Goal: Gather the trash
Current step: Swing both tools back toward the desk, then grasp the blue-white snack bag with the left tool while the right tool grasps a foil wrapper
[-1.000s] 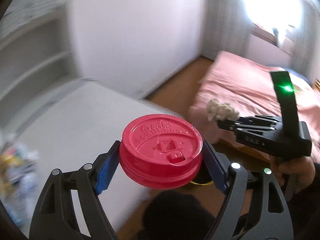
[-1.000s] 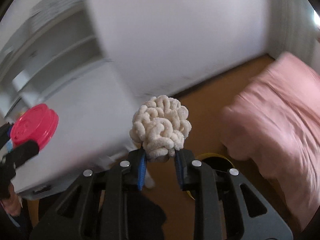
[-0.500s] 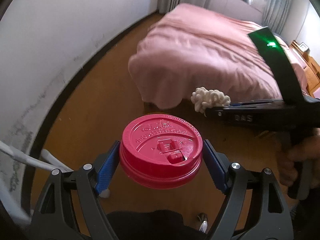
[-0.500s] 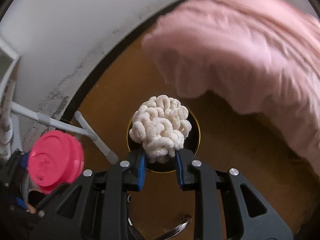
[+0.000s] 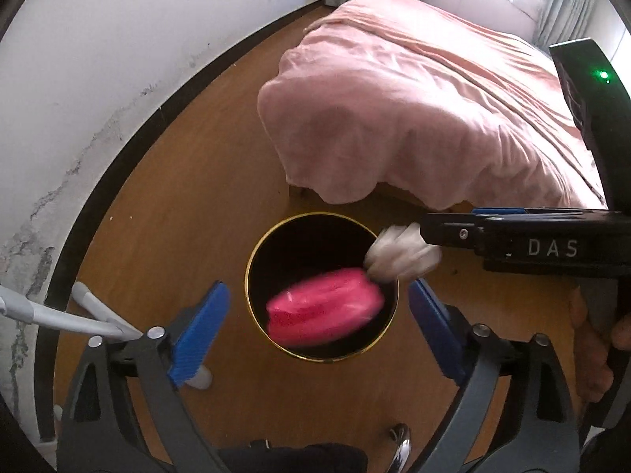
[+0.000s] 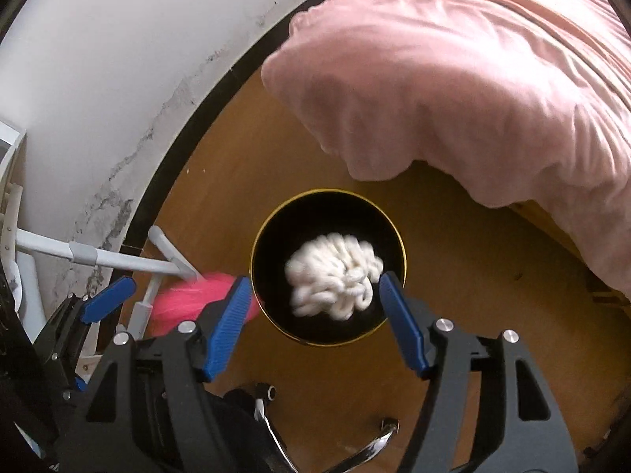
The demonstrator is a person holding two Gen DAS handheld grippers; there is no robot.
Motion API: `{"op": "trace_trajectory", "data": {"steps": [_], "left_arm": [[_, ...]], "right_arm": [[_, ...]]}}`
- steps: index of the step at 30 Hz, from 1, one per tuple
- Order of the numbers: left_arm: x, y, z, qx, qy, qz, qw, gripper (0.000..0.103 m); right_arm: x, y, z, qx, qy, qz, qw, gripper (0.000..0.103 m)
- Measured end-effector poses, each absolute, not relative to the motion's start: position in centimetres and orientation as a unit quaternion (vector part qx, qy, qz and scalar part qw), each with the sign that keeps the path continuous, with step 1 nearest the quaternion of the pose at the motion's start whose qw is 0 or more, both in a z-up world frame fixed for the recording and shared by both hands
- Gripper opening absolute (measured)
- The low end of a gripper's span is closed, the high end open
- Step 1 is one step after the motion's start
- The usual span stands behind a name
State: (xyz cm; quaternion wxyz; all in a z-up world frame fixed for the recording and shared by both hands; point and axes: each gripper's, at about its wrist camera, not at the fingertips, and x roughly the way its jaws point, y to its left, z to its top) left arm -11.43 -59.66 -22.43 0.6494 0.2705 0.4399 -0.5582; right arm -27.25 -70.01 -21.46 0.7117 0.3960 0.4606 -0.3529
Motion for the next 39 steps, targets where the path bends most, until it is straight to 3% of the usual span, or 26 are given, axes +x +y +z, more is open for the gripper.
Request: {"op": "trace_trajectory", "data": {"steps": [6,11,17,22,30,39], "left_arm": [[-12.3,-58.2,-19.8,0.268,0.436,-0.552,0.658,0.091],[-13.8,-54.4,-13.8,0.251,0.411,-0.573,0.664,0.093],[-12.0,-45.0,-4.9,0.234,0.348,-0.557,0.717,0.096],[-5.6,-32.6,-0.4,0.205,0.317,-0.455,0.807,0.096],[5.0,-11.1,0.0,0.074,0.383,-0.204,0.898,0.096],[5.5,2.4,-0.4,-0.015,0.409,-0.090,0.908,0.096]], "right_arm": [[-27.3,-70.1,-18.8,0.373,0.452,-0.381,0.715,0.068],[-26.2,-67.4,-12.5,0.289,0.431,-0.399,0.756,0.080],[-22.1,-60.4,-5.2,0.229,0.383,-0.343,0.826,0.092],[-14.6,-52.5,-1.5,0.215,0.371,-0.215,0.878,0.092],[-1.7,-37.4,-0.2,0.148,0.409,-0.012,0.901,0.092],[5.3,-26.6,-0.8,0.077,0.420,0.073,0.901,0.092]]}}
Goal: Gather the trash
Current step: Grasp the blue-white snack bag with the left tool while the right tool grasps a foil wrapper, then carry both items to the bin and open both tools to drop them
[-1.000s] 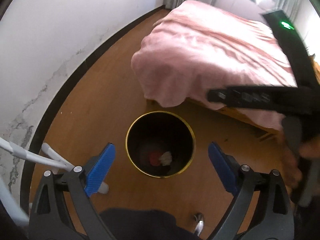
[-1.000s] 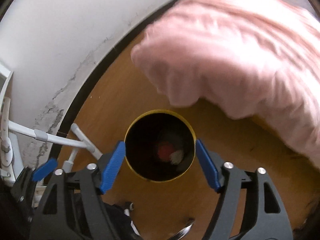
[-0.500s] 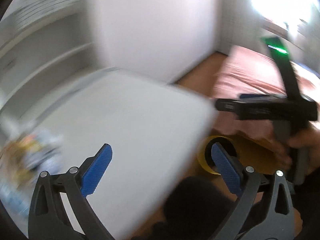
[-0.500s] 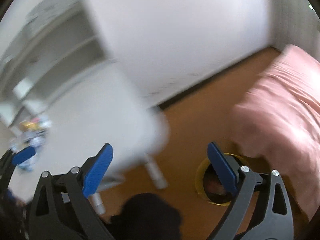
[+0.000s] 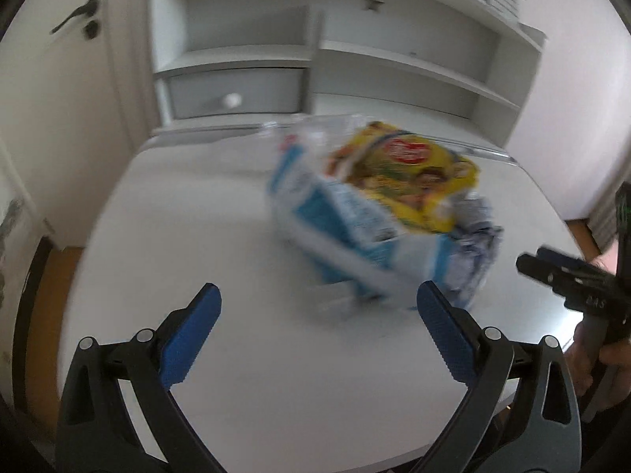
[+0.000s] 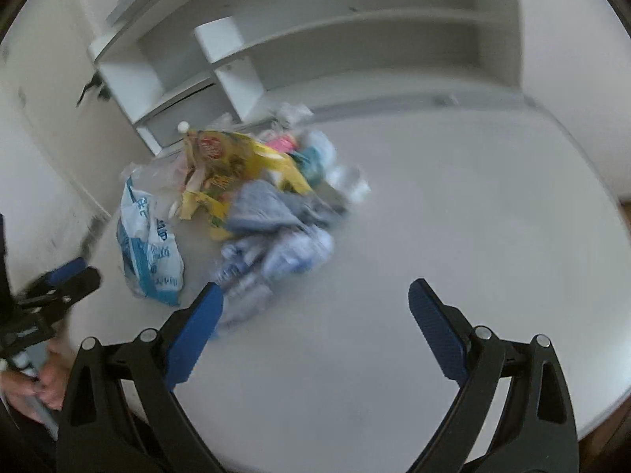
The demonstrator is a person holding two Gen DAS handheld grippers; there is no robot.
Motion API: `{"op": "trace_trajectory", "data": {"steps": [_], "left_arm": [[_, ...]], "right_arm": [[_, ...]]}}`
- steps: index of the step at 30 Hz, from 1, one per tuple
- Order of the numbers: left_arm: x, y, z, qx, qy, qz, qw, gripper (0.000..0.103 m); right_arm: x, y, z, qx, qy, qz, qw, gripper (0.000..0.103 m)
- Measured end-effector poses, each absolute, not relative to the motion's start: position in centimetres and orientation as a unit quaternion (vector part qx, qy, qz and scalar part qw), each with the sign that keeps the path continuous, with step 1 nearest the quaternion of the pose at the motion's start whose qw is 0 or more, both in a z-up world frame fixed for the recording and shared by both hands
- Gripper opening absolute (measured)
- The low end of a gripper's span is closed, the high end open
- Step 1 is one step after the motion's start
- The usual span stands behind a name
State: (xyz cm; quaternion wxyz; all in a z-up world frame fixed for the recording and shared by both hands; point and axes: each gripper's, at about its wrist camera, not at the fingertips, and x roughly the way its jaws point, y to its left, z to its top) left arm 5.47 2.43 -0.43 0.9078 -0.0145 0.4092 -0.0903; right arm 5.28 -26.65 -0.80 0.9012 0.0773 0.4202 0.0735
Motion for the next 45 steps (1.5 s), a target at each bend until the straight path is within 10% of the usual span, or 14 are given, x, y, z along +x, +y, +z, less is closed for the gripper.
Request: {"op": "trace_trajectory", "data": {"steps": [6,9,12,25,28,30,45], "left_arm": [[4.8,5.1,-1.2,-0.022,0.418,-0.068,0.905,0.096],[5.8,4.7,-0.8,-0.022,0.416,-0.068,0.907,0.096],[7.4,3.9,-0.6,-0.023,0.421,-0.069,0.904,0.096],[13.9,1.5,-1.7,-0.049,0.463,-0.028,0.885,0.096],[13.9,1.4,-1.6,-0.067,0.460,-0.025,0.885,0.044],[13.9,1.1,-1.0,-0.076,0.456,-0.036,0.886,0.034],[9.4,-10.0,6.3,-0.014,0.356,-0.175,0.918,0.027]], "right_arm": [[9.4,-22.9,-0.4,0.025,0.402,0.076,0.912,0.089],[11.3,-21.9,-1.0,0.010,0.406,0.072,0.911,0.071],[11.7,-21.6,-1.1,0.011,0.404,0.082,0.911,0.022],[6.4,-26.4,2.9,0.040,0.346,0.080,0.934,0.019],[5.4,-27.7,2.8,0.042,0.347,0.070,0.934,0.019],[4.6,-28.6,2.8,0.044,0.347,0.061,0.935,0.019],[-2.0,-39.7,3.0,0.109,0.340,-0.050,0.933,0.019]]}}
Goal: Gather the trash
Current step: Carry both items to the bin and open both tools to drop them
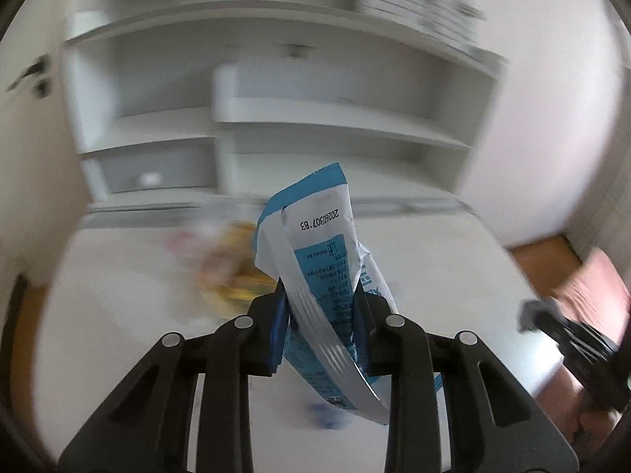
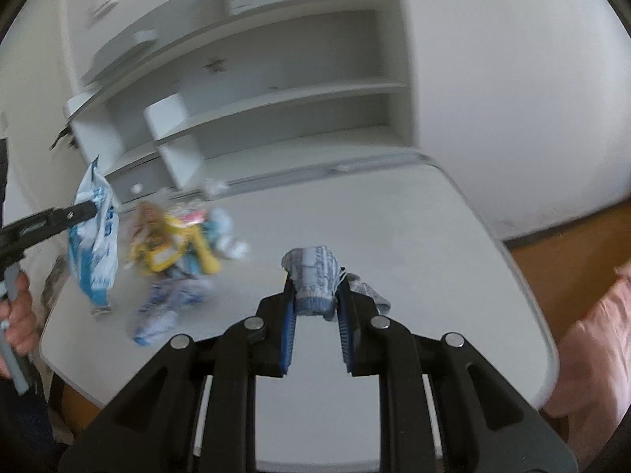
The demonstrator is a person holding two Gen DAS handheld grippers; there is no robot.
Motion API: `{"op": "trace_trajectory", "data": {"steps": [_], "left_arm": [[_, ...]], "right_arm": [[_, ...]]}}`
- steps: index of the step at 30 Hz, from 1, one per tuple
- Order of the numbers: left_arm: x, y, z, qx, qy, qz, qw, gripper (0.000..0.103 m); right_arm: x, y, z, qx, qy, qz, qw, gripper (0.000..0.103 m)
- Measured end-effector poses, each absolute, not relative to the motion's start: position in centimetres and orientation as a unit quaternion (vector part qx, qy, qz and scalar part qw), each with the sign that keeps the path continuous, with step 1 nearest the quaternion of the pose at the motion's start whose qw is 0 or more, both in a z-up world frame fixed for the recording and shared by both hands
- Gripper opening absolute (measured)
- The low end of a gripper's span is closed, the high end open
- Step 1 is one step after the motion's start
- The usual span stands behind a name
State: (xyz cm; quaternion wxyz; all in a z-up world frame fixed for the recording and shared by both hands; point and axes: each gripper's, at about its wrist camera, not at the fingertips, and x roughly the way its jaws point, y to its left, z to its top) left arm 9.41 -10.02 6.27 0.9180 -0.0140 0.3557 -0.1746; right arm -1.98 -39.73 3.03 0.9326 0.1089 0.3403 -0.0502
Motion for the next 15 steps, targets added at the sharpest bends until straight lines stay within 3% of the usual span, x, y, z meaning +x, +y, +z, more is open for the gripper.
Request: {"op": "trace_trajectory", "data": {"steps": [9,15], "left_arm": [[2.1,-28.3,4.2,0.038,0.349,-0.371,0.859,0.027],[-4.5,-39.1,0.7,0.092,0.355,-0.477,0.799,0.027]], "right_arm": [[-12.3,-51.7,1.0,0.181,0.328,-0.199,0.906,0.019],[-20.4,-60.3,-3.5,0.241,0.340,-0.293,0.860,0.019]]}}
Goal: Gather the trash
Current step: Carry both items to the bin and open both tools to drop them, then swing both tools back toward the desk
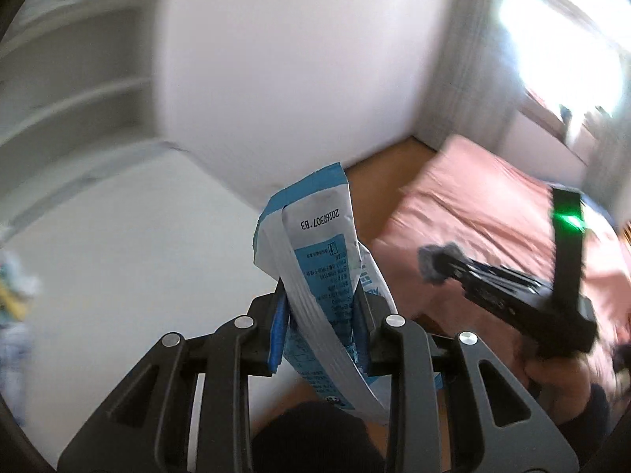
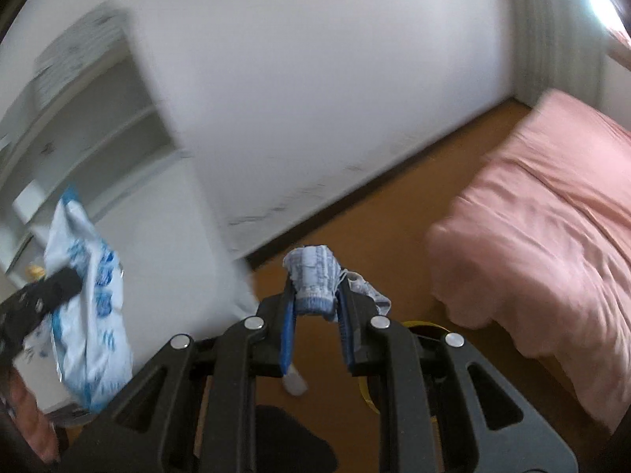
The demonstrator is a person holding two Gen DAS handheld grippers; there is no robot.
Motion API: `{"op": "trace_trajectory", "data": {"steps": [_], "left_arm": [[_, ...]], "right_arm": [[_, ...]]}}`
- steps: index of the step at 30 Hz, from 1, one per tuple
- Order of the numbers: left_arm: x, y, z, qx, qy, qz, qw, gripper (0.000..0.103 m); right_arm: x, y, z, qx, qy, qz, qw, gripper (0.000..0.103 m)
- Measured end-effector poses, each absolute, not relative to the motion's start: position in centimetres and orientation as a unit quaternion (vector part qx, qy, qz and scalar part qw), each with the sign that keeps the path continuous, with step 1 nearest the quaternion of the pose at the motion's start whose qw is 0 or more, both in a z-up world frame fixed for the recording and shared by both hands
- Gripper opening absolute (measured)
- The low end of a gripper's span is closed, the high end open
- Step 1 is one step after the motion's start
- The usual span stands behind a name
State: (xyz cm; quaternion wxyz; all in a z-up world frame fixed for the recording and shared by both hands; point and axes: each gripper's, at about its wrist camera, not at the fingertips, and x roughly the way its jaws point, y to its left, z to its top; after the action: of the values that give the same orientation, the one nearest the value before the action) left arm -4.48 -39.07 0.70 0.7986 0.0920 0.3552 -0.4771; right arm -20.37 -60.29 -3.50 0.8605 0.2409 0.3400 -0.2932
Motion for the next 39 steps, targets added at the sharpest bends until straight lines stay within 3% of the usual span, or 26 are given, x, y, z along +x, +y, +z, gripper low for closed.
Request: {"op": "trace_trajectory", "data": {"steps": [13,21,30,31,32,33,35,39], "left_arm": [[-10.4,-53.6,-12.8,0.203,0.396,-0.540,0.714,0.028],[-10.3,-58.4,-19.7,0.231,0.450,-0.525,0.684,0.028],[-10.0,-59.4,-21.1,0.245,0.451,-0.528,0.677,0.029],[-10.0,-59.5,-21.3,0.246,0.451,-0.528,0.676,0.031],[-9.9,-59.7,-21.4,0.246,0.451,-0.528,0.675,0.039],[-9.9,-59.9,-21.4,0.246,0.450,-0.529,0.676,0.056],[-9.9,-60.1,-21.2,0.240,0.439,-0.531,0.683,0.071],[-10.2,-60.0,-20.8,0.245,0.430,-0.537,0.683,0.071]], "right_arm": [[-26.2,-69.1,-18.6,0.377,0.439,-0.320,0.750,0.019],[-26.7,-70.9,-21.7,0.403,0.451,-0.327,0.726,0.019],[-26.8,-72.0,-22.3,0.420,0.447,-0.331,0.717,0.019],[-26.8,-72.2,-22.4,0.421,0.445,-0.330,0.718,0.019],[-26.8,-72.2,-22.4,0.422,0.444,-0.329,0.719,0.019],[-27.0,-72.2,-22.3,0.422,0.442,-0.329,0.720,0.019],[-27.2,-72.3,-22.2,0.420,0.439,-0.329,0.723,0.023],[-27.5,-72.3,-21.9,0.416,0.437,-0.336,0.723,0.030]]}}
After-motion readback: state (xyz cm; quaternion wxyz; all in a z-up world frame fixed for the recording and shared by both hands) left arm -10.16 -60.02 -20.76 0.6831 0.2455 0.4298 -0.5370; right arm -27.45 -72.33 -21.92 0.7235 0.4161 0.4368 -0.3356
